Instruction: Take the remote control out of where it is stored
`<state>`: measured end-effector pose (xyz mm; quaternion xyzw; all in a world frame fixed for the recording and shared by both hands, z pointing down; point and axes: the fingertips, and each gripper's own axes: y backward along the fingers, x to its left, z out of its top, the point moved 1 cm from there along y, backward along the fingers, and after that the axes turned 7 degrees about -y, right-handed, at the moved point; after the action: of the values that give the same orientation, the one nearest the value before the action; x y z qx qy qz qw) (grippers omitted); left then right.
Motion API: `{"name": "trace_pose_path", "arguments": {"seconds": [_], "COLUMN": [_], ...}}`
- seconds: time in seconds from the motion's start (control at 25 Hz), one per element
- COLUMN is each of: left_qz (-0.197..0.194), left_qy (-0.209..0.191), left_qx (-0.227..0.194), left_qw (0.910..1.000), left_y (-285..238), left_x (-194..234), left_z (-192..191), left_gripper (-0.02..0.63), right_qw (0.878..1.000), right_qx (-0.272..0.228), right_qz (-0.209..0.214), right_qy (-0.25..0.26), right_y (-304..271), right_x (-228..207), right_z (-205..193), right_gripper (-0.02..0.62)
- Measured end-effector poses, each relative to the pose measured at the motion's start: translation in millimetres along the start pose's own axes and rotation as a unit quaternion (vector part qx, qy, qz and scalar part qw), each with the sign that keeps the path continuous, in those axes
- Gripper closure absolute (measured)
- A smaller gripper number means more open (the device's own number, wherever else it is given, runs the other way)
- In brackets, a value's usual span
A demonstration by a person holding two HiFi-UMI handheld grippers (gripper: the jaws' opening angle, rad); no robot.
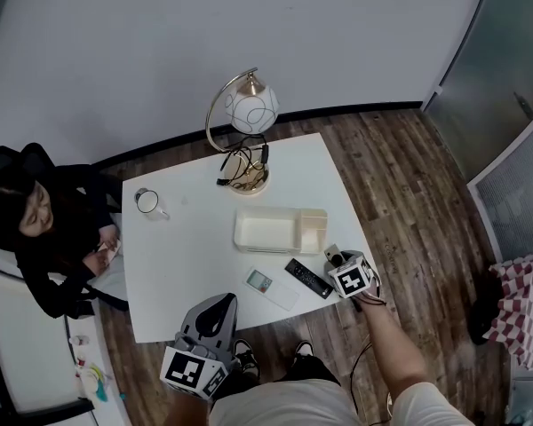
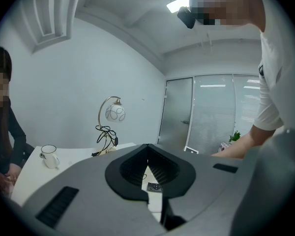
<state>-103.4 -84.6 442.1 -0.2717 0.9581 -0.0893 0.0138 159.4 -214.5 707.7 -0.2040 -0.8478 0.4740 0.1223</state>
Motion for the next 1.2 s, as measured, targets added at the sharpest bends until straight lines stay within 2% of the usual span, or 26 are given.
{"name": "trace_pose_path", "arguments": {"seconds": [0.32,0.52,0.64,0.8,0.84,0.92,1.04,1.2], "left_qz": [-0.001,0.001,0.0,-0.001,-0.001,-0.003,-0.007,-0.011], "left_qy": [-0.002,-0.002,-0.002,-0.002,-0.001,-0.001,-0.001,-0.002], "left_qx": [0.001,0.004,0.003,-0.001,-0.003,-0.005,-0.01,-0.019], "left_qw": [1.0,1.0,1.0,1.0,1.0,1.0,0.9999,0.9998], "left_y": [-2,0,0,0,0,-1,-3,-4], "left_x": [1,1,-1,-3,-3,-5,-7,-9], "left_z": [2,0,0,3,4,5,8,12], "left_gripper": [0.6,0.6,0.6,0.6,0.6,0.6,0.6,0.6], "right_qw": [1.0,0.999,0.998,0.989,0.985,0.976,0.963,0.949], "right_qx": [-0.008,-0.032,-0.068,-0.148,-0.172,-0.218,-0.268,-0.314], "right_qz": [0.006,0.011,0.009,0.018,0.022,0.019,0.013,0.022], "right_qy": [0.006,0.002,0.008,-0.003,-0.01,-0.02,-0.024,-0.027], "right_y": [-2,0,8,54,68,96,129,169], "right_x": [-1,-5,-8,3,6,8,11,27], "right_z": [1,3,12,43,51,64,79,92], "right_gripper": [0.4,0.359,0.354,0.358,0.372,0.458,0.544,0.577]}}
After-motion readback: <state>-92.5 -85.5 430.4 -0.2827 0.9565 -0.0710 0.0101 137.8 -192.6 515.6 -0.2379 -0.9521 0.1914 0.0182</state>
